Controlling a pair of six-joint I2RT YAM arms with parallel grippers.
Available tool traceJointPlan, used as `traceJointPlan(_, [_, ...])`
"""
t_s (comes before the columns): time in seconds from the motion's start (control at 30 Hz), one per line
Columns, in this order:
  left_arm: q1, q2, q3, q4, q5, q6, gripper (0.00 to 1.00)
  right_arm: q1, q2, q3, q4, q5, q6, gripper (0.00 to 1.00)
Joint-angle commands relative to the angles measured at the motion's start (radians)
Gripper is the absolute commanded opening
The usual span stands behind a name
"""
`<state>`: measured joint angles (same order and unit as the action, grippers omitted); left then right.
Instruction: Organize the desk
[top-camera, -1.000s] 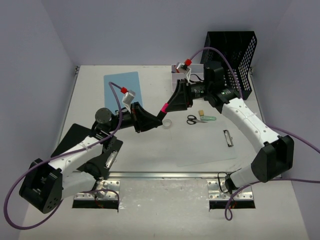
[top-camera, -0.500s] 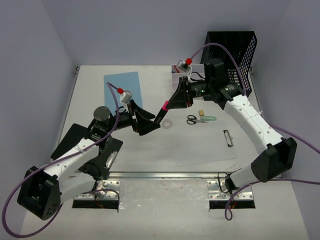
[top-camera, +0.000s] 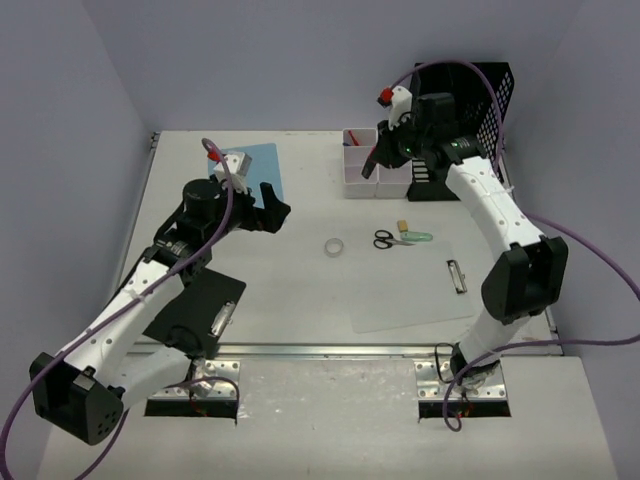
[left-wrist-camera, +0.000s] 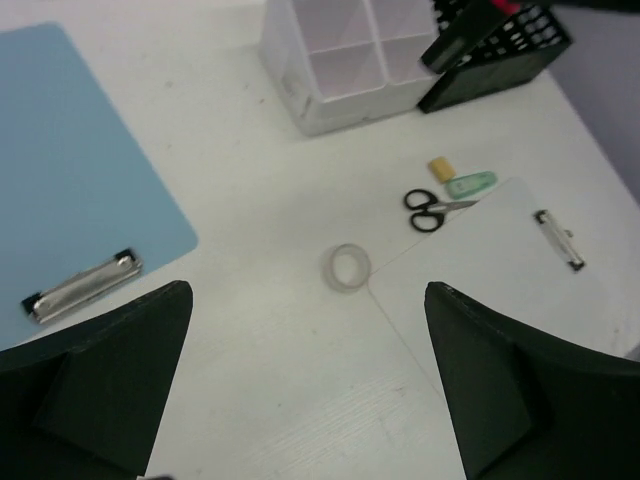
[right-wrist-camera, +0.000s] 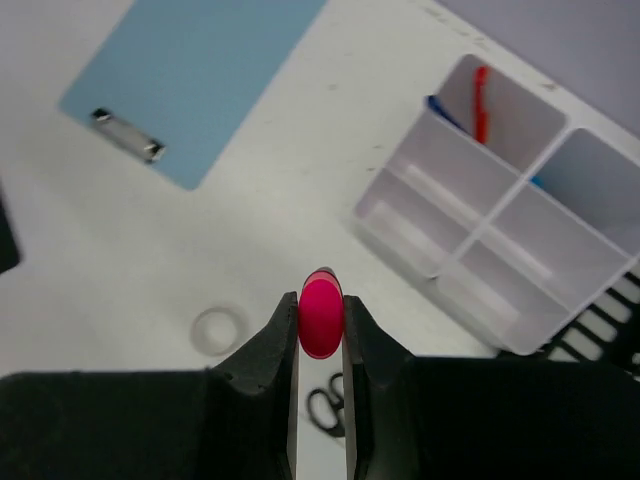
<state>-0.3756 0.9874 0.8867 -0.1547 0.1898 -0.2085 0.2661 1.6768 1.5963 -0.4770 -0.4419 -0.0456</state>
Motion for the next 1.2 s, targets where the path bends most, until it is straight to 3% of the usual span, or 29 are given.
traceJointPlan(0.0, [0.021, 0.011, 0.011, -0.165, -0.155, 0.031, 1.00, -0.008, 0.069, 0.083, 0.165, 0.300, -0.054, 0.01])
traceJointPlan(0.2, [0.021, 0.020, 0.001, -0.126, -0.099, 0.037, 1.00, -0.010, 0.218, 0.158, 0.322, 0.497, -0.053, 0.01])
traceJointPlan(0.33, [0.021, 0.025, -0.002, -0.111, -0.092, 0.041, 1.00, -0.018, 0.285, 0.217, 0.386, 0.548, -0.063, 0.01])
traceJointPlan(0.73, [0.021, 0.028, -0.038, -0.069, -0.055, 0.038, 1.00, -0.050, 0.412, 0.272, 0.471, 0.552, -0.031, 0.01])
traceJointPlan(1.17, [0.021, 0.048, -0.042, -0.063, -0.041, 0.038, 1.00, -0.064, 0.482, 0.297, 0.428, 0.494, 0.013, 0.02])
